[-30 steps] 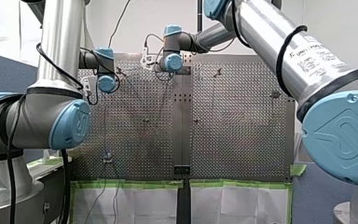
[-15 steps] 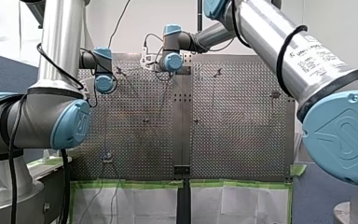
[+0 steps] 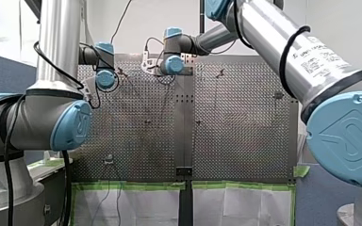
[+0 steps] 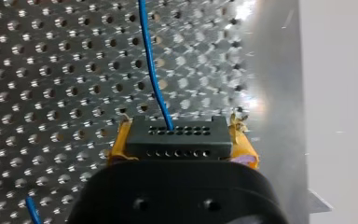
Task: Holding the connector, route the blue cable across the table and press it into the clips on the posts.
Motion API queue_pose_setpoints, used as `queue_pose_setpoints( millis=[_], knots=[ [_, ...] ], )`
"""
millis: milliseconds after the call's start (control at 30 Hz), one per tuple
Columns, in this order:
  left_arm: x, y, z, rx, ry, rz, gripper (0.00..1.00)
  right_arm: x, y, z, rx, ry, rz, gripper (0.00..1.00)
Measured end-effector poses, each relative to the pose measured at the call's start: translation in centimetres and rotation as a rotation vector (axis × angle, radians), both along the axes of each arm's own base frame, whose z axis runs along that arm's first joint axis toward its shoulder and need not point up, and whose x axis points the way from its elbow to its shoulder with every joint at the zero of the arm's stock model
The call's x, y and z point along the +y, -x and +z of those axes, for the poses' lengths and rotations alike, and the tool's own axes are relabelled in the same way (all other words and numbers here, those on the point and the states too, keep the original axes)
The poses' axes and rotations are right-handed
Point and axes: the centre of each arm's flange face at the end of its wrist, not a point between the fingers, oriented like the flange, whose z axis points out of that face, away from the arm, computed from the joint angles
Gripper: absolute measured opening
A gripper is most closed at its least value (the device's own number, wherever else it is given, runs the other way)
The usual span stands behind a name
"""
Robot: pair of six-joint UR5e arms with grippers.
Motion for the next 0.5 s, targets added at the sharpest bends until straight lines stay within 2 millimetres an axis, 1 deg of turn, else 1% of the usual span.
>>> queue_pose_setpoints(
  millis=[133,233,500],
  knots=[
    [-0.7,1.6,-0.1,0.025,0.021,-0.041,1.00,-0.2,0.1,-1.3,0.016,-0.014,-0.007,0.00],
    [-1.1,2.7,-0.2,0.044,0.043,-0.063,1.00,-0.2,0.0,-1.8,0.022,-0.018,-0.009,0.00],
    [-1.7,6.3,-0.8,0.106,0.069,-0.077,1.00,-0.2,-0.1,-2.0,0.025,-0.021,-0.008,0.00]
  ],
)
